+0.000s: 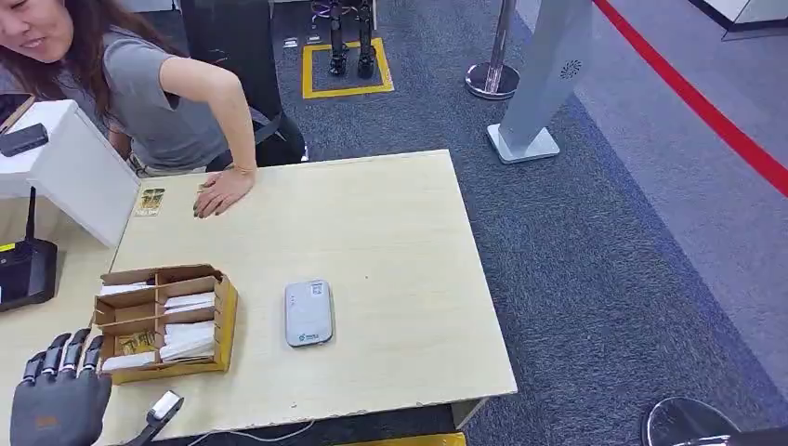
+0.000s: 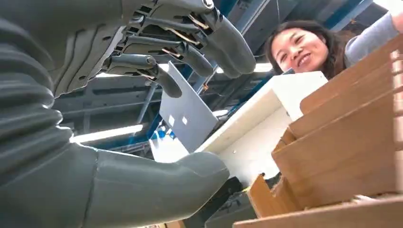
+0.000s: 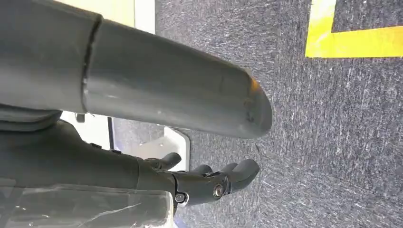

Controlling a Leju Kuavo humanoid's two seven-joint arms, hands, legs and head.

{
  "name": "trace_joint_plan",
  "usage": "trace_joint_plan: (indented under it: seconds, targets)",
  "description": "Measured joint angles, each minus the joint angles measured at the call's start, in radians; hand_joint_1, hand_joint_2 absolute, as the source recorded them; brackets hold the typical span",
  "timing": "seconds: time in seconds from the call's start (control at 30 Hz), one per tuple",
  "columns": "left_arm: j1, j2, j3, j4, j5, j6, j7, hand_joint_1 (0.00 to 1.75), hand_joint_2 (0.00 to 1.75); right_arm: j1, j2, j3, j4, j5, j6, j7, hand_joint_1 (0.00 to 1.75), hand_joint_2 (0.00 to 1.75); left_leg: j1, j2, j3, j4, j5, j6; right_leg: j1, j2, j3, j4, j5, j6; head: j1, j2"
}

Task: Pass the card to the sensor for recognition and then transmit it.

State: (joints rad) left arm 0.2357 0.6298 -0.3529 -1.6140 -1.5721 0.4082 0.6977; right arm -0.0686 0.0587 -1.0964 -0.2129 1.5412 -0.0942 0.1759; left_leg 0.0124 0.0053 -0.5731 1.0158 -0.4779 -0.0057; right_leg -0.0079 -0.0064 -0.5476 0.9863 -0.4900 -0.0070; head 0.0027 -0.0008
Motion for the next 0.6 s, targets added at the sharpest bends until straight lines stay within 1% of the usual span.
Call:
trace_joint_plan:
  seconds: [0.3, 0.53, 0.6]
  targets:
    - [0.0, -0.011, -0.01, 0.0, 0.0, -0.016, 0.0, 0.52, 1.75, 0.0, 0.0, 0.0, 0.0, -0.002, 0.0, 0.0, 0.0, 0.0, 0.0, 0.0, 0.0, 0.0, 0.0, 0.0, 0.0, 0.0, 0.0, 0.0, 0.0, 0.0, 0.0, 0.0]
    - [-0.012, -0.029, -0.055, 0.01, 0.0, -0.014, 0.0, 0.54, 1.75, 0.0, 0.0, 0.0, 0.0, -0.003, 0.0, -0.002, 0.0, 0.0, 0.0, 0.0, 0.0, 0.0, 0.0, 0.0, 0.0, 0.0, 0.0, 0.0, 0.0, 0.0, 0.0, 0.0]
    - [-0.017, -0.031, -0.064, 0.013, 0.0, -0.014, 0.0, 0.51, 1.75, 0.0, 0.0, 0.0, 0.0, -0.003, 0.0, -0.003, 0.0, 0.0, 0.0, 0.0, 0.0, 0.0, 0.0, 0.0, 0.0, 0.0, 0.0, 0.0, 0.0, 0.0, 0.0, 0.0]
